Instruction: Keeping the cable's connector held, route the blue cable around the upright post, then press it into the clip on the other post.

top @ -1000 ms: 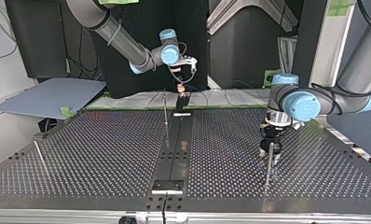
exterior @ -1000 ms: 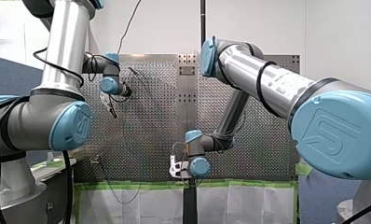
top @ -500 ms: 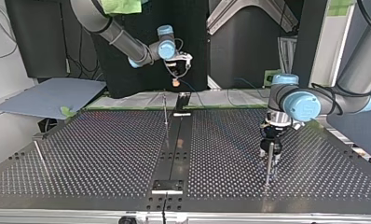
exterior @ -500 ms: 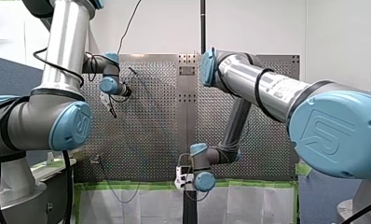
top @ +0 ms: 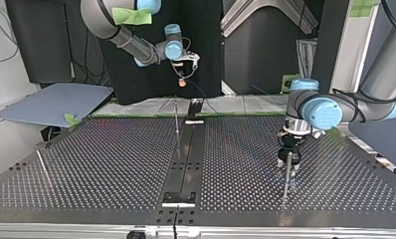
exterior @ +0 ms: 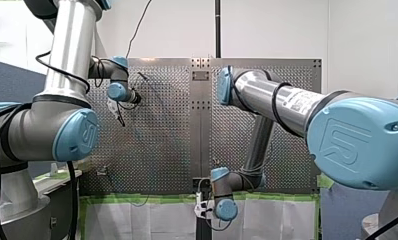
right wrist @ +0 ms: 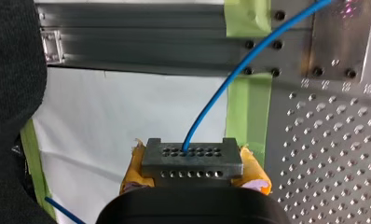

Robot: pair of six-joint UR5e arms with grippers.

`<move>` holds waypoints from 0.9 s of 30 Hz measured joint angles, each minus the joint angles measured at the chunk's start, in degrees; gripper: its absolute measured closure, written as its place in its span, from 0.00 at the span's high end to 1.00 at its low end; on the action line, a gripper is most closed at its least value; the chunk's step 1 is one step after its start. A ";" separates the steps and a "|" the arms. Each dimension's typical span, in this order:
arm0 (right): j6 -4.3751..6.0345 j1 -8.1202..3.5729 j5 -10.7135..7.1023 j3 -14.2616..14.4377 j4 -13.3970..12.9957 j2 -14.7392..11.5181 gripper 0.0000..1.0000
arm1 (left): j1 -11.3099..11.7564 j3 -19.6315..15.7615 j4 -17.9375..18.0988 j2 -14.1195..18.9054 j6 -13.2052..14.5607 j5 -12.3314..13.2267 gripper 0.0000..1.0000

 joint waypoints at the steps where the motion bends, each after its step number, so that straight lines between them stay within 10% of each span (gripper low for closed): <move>1: 0.03 -0.18 -0.04 0.17 -0.38 0.11 0.00 | 0.00 0.00 0.01 0.00 0.00 0.00 1.00; 18: 0.22 -3.31 0.13 1.41 -2.56 2.63 0.00 | 0.02 0.01 0.00 0.03 0.00 0.01 1.00; 27: 0.41 -4.75 1.17 5.73 -6.50 -0.96 0.00 | 0.03 0.00 -0.05 0.02 -0.03 0.00 1.00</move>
